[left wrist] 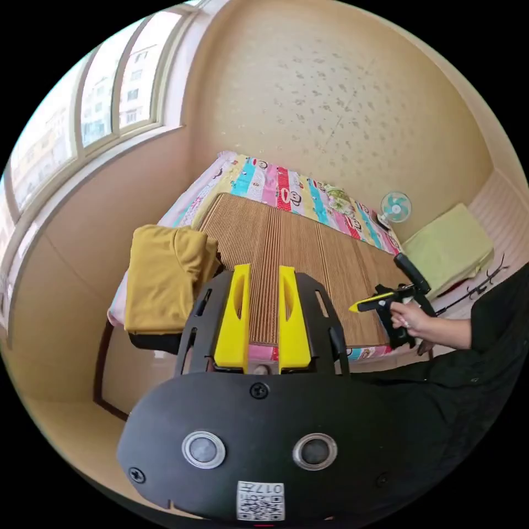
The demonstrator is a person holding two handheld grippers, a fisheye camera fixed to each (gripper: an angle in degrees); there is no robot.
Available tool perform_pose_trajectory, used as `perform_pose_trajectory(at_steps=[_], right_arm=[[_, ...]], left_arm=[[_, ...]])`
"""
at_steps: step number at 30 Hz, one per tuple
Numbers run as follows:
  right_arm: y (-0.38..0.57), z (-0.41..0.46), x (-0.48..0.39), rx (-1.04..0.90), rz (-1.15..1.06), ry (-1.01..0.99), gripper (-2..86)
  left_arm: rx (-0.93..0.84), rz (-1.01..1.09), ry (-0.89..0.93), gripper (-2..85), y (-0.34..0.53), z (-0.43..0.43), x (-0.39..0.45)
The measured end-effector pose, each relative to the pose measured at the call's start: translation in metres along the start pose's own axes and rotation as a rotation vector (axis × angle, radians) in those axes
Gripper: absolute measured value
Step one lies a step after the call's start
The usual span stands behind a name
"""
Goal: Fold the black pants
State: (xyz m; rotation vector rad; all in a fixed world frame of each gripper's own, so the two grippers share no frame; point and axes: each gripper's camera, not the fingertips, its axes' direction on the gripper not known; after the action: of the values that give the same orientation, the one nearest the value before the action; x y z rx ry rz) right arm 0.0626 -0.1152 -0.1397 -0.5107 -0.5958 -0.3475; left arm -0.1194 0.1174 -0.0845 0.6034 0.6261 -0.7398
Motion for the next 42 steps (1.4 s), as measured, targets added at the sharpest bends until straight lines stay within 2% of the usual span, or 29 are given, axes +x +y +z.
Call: perform_pose_trajectory(at_steps=[2,3,5,9,10,12,14,17,18,20,24,26,29,31,32,35,37,39,41,42], right_arm=[[0.052,-0.063,-0.011,0.237,0.034,0.332,0.6],[0.069,-0.077,-0.015,0.315,0.052,0.418,0.5],[0.142,-0.119,-0.034,0.607,0.098,0.68,0.4],[0.251,-0.14,-0.042,0.877,0.256,0.959,0.4],[0.287,-0.14,-0.035,0.935,0.356,1.005,0.4],[0.333,-0.132,-0.013,0.923,0.48,0.983,0.5],[0.382,-0.114,0.036,0.797,0.633,0.784,0.6],[0.424,-0.076,0.096,0.655,0.724,0.487,1.1],[0.43,-0.07,0.105,0.649,0.75,0.45,1.3],[0.447,-0.058,0.13,0.666,0.811,0.382,2.6],[0.427,-0.058,0.17,0.609,0.789,0.418,6.1],[0.395,-0.051,0.209,0.539,0.748,0.364,9.7],[0.348,-0.026,0.25,0.477,0.724,0.296,12.6],[0.319,0.0,0.267,0.407,0.737,0.339,13.2],[0.3,0.025,0.28,0.311,0.759,0.378,13.2],[0.269,0.05,0.28,0.2,0.775,0.528,10.7],[0.259,0.04,0.281,0.172,0.831,0.482,7.5],[0.268,0.014,0.285,0.263,0.912,0.347,4.9],[0.291,-0.045,0.277,0.582,0.843,0.124,3.4],[0.294,-0.063,0.273,0.658,0.796,0.076,3.2]], left_arm=[[0.02,0.124,-0.025,6.4,-0.014,0.016,0.044],[0.04,0.184,-0.015,5.4,-0.02,0.027,0.073],[0.078,0.219,0.054,3.1,-0.028,0.043,0.112],[0.182,0.255,0.374,0.1,-0.041,0.073,0.203],[0.193,0.272,0.391,0.0,-0.042,0.076,0.219],[0.225,0.363,0.417,-0.3,-0.045,0.09,0.293],[0.246,0.413,0.474,-0.4,-0.044,0.098,0.344],[0.224,0.302,0.687,-0.5,-0.041,0.12,0.396],[0.193,0.25,0.768,-0.6,-0.038,0.132,0.41],[0.143,0.212,0.804,-0.6,-0.03,0.145,0.432],[0.117,0.343,0.608,-0.6,0.003,0.143,0.484],[0.097,0.361,0.541,-0.5,0.017,0.143,0.495],[0.046,0.293,0.483,-0.4,0.036,0.149,0.495],[0.019,0.253,0.454,-0.2,0.046,0.15,0.489],[0.007,0.242,0.427,0.1,0.05,0.149,0.485],[0.005,0.199,0.364,2.1,0.055,0.146,0.475],[0.02,0.162,0.356,3.9,0.057,0.144,0.47],[0.035,0.149,0.35,4.6,0.061,0.142,0.469],[0.053,0.151,0.352,3.8,0.066,0.141,0.47],[0.066,0.158,0.356,2.4,0.069,0.141,0.47]])
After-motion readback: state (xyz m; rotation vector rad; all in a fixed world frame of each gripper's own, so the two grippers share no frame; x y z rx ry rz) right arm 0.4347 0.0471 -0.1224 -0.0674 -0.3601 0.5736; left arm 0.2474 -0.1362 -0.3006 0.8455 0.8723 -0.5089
